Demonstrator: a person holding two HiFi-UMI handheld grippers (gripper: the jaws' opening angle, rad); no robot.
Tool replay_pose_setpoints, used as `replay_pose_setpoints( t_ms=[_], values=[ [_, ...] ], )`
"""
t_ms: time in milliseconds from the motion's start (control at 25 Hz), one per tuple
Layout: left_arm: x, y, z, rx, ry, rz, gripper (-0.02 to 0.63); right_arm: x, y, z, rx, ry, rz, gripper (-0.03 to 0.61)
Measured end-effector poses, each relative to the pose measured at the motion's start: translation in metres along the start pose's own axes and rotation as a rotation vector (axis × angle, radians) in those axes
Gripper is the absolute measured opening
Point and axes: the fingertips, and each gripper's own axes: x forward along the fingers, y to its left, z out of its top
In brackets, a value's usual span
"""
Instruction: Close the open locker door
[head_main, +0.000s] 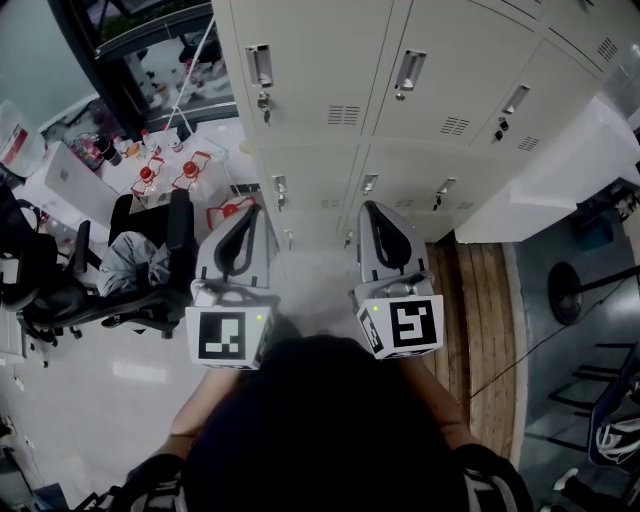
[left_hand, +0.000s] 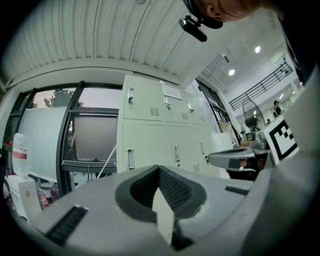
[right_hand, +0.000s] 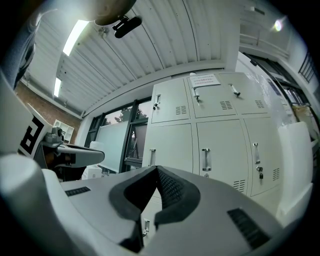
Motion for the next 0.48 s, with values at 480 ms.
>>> replay_pose_setpoints(
  t_ms=[480],
  values=[
    [0.01, 0.002, -0.002, -0.009, -0.003, -0.007, 0.0, 0.012, -0.001, -0.001, -0.004, 0.001, 0.008, 0.017]
  ],
)
